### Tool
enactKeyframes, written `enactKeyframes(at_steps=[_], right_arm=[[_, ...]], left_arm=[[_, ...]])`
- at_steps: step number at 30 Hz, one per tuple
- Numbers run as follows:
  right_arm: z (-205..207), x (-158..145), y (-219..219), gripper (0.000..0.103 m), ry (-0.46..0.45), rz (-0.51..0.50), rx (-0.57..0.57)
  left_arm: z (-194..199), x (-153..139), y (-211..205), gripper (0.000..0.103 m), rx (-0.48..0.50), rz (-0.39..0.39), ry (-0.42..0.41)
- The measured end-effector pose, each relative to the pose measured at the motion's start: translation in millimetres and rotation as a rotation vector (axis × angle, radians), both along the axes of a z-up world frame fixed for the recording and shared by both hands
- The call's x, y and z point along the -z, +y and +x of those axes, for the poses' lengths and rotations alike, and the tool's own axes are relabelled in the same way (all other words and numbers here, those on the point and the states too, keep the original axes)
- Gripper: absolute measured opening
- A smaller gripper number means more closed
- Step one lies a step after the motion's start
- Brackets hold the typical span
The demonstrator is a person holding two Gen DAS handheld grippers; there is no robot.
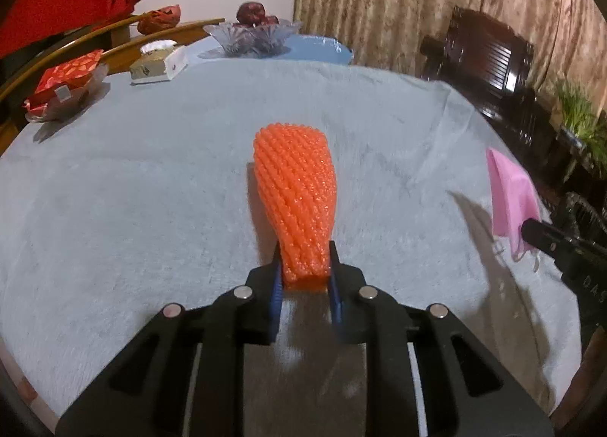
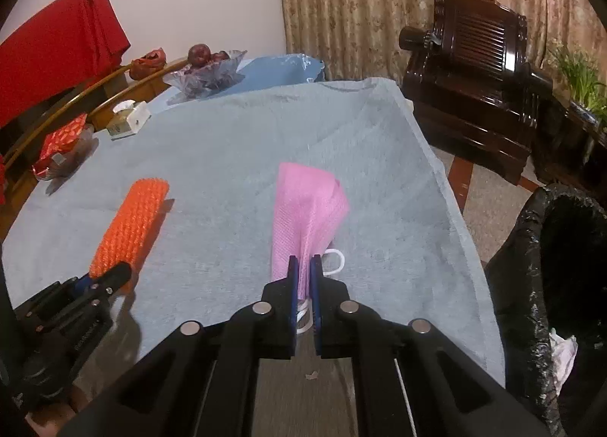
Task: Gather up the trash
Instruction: 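Grasp the orange mesh pad by its end with the left gripper and lift, then carry the mesh pad and pink mask over the bin and open both grippers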
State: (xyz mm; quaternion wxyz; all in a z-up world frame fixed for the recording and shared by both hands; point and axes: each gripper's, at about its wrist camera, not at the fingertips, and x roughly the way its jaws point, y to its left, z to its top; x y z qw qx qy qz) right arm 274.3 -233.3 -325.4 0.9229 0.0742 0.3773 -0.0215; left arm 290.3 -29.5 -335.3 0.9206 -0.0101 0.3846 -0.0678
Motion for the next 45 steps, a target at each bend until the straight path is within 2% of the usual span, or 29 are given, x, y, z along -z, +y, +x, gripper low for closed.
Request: enactKeyframes(at_steps=[15,24,35,45], right_arm=[[-25.1,-35.9,-10.1,0.006,-0.073,-0.005,0.017],[-62.0,-65.6,-39.2,0.006,-0.127,-0.025,0.061],[-118.3,-96.3,-108.3,0.006,-0.182,-0.068,0.152],[-159.4,-88.8,-186.8,0.006,-0.175,-0.135,0.208]], left_arm=[[-30.0,-55.8,1.3,0.019,-0.011,0.0,-0.077],[-65.1,-86.4,-29.3,0.019,0.036,-0.007,-0.116],[-104.3,-119.1,-117.8,0.019,0.157,-0.047,-0.164],[-140.1,-126.9,-224.1,0.019,0.298,-0.069,-0.168]])
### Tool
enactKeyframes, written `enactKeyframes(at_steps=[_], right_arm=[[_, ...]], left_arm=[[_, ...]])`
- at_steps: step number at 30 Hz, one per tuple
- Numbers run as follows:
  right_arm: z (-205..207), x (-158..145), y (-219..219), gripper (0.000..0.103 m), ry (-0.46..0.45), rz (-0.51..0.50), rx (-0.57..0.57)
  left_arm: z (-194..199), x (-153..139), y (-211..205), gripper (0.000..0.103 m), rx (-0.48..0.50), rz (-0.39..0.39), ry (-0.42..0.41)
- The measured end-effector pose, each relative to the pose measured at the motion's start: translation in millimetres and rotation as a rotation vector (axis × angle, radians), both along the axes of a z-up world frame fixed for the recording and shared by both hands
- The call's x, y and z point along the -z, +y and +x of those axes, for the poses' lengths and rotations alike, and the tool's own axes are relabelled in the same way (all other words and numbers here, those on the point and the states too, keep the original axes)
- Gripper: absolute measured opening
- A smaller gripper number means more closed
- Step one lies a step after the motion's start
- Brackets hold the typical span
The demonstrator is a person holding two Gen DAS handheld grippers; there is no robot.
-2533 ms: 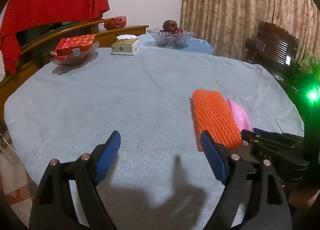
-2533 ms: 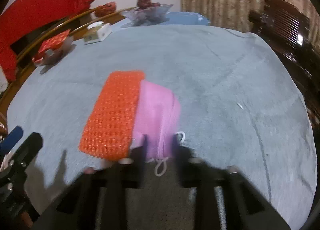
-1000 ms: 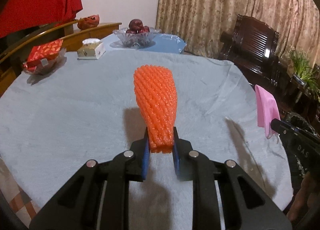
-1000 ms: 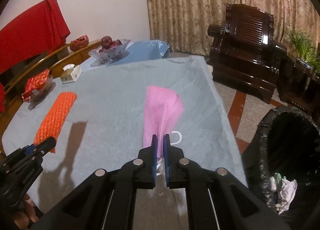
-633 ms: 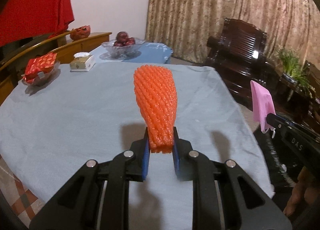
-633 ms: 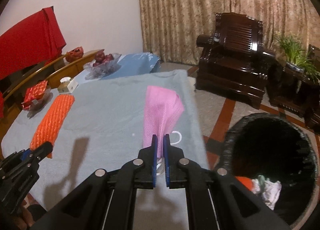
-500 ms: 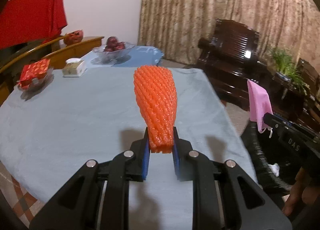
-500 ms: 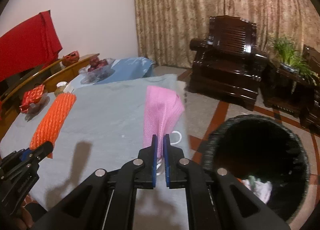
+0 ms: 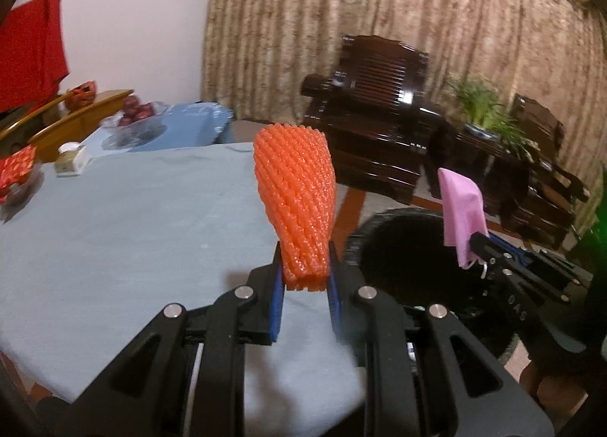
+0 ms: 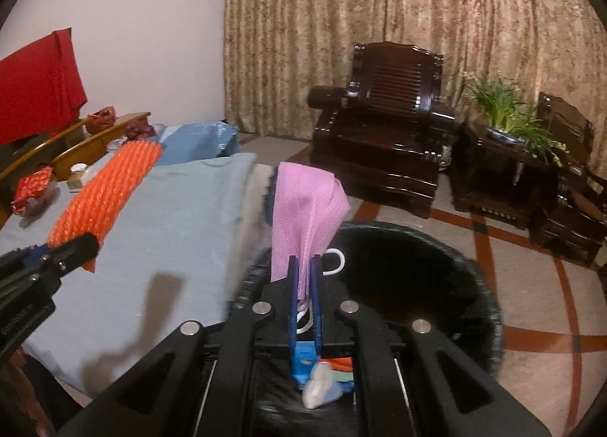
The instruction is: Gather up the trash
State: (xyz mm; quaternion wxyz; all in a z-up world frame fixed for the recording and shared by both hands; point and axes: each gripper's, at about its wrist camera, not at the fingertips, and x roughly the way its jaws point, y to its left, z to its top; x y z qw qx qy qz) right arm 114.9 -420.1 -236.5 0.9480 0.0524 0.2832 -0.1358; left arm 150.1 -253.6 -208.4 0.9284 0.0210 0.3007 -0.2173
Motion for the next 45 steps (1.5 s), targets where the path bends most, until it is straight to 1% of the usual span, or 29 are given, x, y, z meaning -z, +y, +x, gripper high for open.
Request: enactKeyframes(at_steps=[6,10,11,13,15,16,17,18,20,25,27,29,31,34,36,37,38,39,40,41,42,43,45], right_arm=[[-10.0,10.5,-38.2,0.006,0.004,-0.006,0.008],[-11.9,21.9,-61.6,0.007,0.016,0.007,0.006],[-10.9,25.0,-67.2,0.009,0.023,0.003,0.004],[-9.2,35.1,-79.9,0.012,0.052,0.016,-0.008],[-13.9,40.8,-89.0,0.018,0.052,0.01,0.006],[-14.7,42.5,-92.4,0.028,0.057,0.016,0.014],[-17.9,43.3,-97.2,0.029,0.054,0.022,0.032],[-20.6,43.4,-96.7,0.029,0.05,0.025,0.038],[-24.9,43.6,-100.1,0.029,0.049,0.04,0.05],[-29.6,38.6,-98.2,0.029,0.04,0.066,0.074],[-29.9,34.6,-94.8,0.029,0.039,0.07,0.079],[-30.6,30.3,-92.0,0.03,0.033,0.075,0.08],[-30.8,23.9,-87.8,0.031,0.028,0.077,0.084],[-33.4,12.7,-80.1,0.039,0.018,0.086,0.101],[-37.9,2.5,-72.3,0.049,0.005,0.096,0.112],[-40.1,0.1,-67.6,0.052,0.002,0.095,0.118],[-42.7,-6.6,-60.8,0.059,-0.005,0.097,0.123],[-44.1,-11.0,-56.7,0.066,-0.009,0.099,0.125],[-45.9,-17.1,-51.1,0.068,-0.012,0.097,0.126],[-48.0,-25.3,-42.2,0.073,-0.017,0.09,0.125],[-48.7,-30.9,-37.0,0.078,-0.023,0.086,0.123],[-50.0,-36.8,-31.1,0.081,-0.028,0.082,0.122],[-53.7,-51.4,-16.3,0.088,-0.046,0.079,0.128]], left_arm=[[-13.8,11.6,-49.3,0.019,0.046,-0.003,0.032],[-17.4,22.2,-74.3,0.019,0.066,-0.004,0.075],[-18.0,25.9,-81.1,0.02,0.067,-0.009,0.094],[-18.5,30.2,-91.3,0.02,0.078,-0.002,0.106],[-22.2,33.7,-101.2,0.026,0.091,0.015,0.096],[-24.2,34.5,-102.7,0.03,0.09,0.017,0.091],[-25.7,35.3,-104.3,0.04,0.088,0.021,0.089],[-26.8,36.3,-105.4,0.047,0.083,0.025,0.089],[-27.9,36.6,-104.0,0.048,0.083,0.03,0.09],[-29.9,32.6,-92.5,0.058,0.069,0.033,0.079],[-31.5,28.0,-86.7,0.064,0.06,0.038,0.063],[-32.2,21.5,-80.0,0.067,0.052,0.031,0.05],[-31.5,14.1,-71.7,0.073,0.04,0.022,0.041],[-32.0,3.1,-57.6,0.081,0.02,0.006,0.026],[-32.7,-7.1,-45.2,0.086,0.007,0.006,0.012],[-33.6,-11.7,-39.8,0.088,0.001,0.009,0.002],[-33.9,-17.1,-34.7,0.091,-0.006,0.016,-0.008],[-35.7,-24.7,-26.0,0.092,-0.015,0.031,-0.027],[-36.6,-29.2,-20.1,0.093,-0.023,0.042,-0.04],[-38.3,-35.5,-13.1,0.096,-0.034,0.053,-0.056],[-40.2,-41.0,-6.1,0.097,-0.045,0.06,-0.069],[-41.3,-48.0,4.2,0.097,-0.065,0.065,-0.079],[-41.5,-60.8,23.3,0.098,-0.103,0.051,-0.086]])
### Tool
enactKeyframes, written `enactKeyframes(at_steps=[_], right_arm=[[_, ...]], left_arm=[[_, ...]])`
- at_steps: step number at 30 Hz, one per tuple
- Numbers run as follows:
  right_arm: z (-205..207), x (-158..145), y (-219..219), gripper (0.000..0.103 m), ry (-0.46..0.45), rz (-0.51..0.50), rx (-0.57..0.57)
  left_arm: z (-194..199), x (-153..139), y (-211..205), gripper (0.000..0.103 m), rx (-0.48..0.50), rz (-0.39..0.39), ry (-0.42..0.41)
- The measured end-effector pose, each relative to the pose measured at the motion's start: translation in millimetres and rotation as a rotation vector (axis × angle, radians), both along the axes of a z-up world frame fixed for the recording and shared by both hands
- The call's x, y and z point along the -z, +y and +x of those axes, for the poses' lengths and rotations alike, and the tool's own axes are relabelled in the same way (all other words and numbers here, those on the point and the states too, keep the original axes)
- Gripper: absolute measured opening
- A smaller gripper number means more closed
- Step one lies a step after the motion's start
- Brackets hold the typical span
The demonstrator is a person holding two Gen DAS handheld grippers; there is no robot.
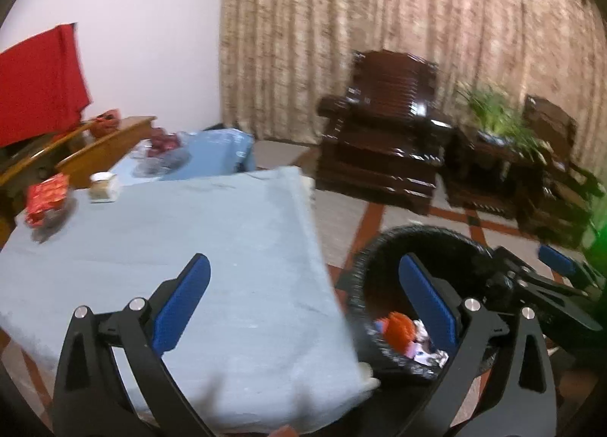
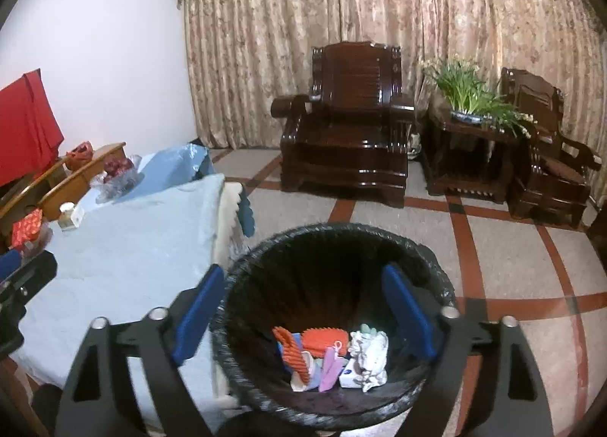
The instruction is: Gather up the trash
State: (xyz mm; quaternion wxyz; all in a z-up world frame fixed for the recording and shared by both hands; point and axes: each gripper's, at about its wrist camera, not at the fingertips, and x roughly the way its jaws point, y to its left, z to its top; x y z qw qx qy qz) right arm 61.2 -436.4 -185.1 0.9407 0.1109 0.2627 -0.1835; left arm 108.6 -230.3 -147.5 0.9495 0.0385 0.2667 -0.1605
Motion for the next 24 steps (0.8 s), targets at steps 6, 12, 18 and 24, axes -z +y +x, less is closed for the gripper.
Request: enactKeyframes(at_steps=[6,12,18,24], right_arm=[[-9.4,-43.5,39.9,0.097,-0.038,-0.056,0.006],[-11.4,-81.6,76.2,0.097,-0.068,-0.042,-0.013],[-13.0,-114.7,115.5,0.097,-0.125,-0.02,-0.06],[-17.1,-150.6,160.1,0.097,-0.209,-0.077,-0.138]], left_arm=[[-3.9,-39.4,49.0,0.098,-0.156,0.036,-0.036],[-8.7,-77.8,99.0,0.098,-0.281,0.006,-0.04],[-19.2,-114.0,135.0,0.098,-0.335,0.01,-0.08],[-40.5,-148.2,161.9,0.098,-0.397,0.01,-0.171]])
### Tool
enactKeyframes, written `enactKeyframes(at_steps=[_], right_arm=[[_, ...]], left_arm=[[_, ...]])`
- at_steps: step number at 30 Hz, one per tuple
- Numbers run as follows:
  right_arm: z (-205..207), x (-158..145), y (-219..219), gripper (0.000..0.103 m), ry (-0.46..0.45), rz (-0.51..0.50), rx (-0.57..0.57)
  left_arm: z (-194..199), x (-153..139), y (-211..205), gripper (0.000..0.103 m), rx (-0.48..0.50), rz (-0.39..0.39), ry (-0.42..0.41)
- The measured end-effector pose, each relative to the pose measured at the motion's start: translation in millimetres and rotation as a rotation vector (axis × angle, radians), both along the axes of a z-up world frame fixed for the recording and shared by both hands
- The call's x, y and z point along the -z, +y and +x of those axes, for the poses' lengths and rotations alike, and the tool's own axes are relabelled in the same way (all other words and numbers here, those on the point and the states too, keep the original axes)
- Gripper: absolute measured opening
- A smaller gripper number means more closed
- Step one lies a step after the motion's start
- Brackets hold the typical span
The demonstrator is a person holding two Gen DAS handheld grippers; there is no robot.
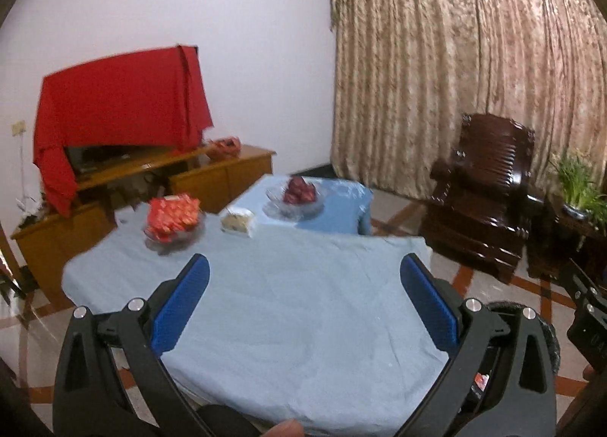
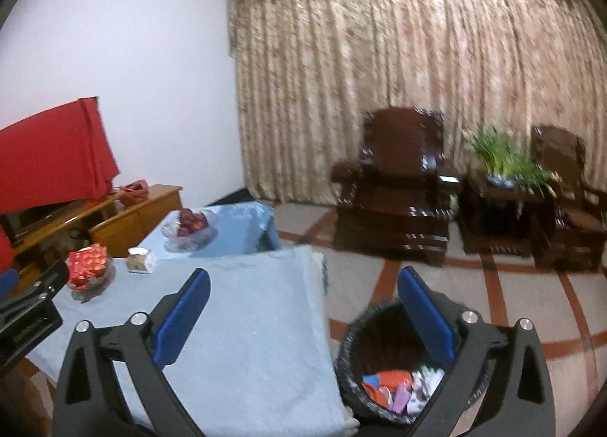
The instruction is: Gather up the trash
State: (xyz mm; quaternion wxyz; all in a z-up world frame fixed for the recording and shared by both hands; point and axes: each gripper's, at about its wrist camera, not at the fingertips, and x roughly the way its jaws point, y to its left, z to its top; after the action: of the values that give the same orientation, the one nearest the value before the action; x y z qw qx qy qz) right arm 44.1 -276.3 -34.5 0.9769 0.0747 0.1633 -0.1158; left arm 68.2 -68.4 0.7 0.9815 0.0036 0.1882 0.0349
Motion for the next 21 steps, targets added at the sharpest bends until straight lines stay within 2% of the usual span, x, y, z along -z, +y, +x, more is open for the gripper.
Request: enactKeyframes(at_steps=[7,10,16,21], right_arm=[[-7.3,-22.0,36.0,0.097,-0.038,-0.001,-0.058],[-9.8,-24.5,47.7,0.097,-0.04,0.006,-0.09],[-7.1,-23.7,68.3,0.097,-0.051,-0.032,-0.118],[3.5,-19.2,73.7,0.097,-0.059,-0.025,-0.125]], left_arm=[[-20.8,-23.3,36.2,0.098,-0.057,-0.038,-0.063],[-26.3,-27.1,47.0,0.098,-0.089,-0.027,-0.078],[-31.6,-30.3,71.4,0.098,-0.119,-0.052,-0.079],[-26.3,-25.8,80.6,0.098,-0.16,-0.017,-0.065]])
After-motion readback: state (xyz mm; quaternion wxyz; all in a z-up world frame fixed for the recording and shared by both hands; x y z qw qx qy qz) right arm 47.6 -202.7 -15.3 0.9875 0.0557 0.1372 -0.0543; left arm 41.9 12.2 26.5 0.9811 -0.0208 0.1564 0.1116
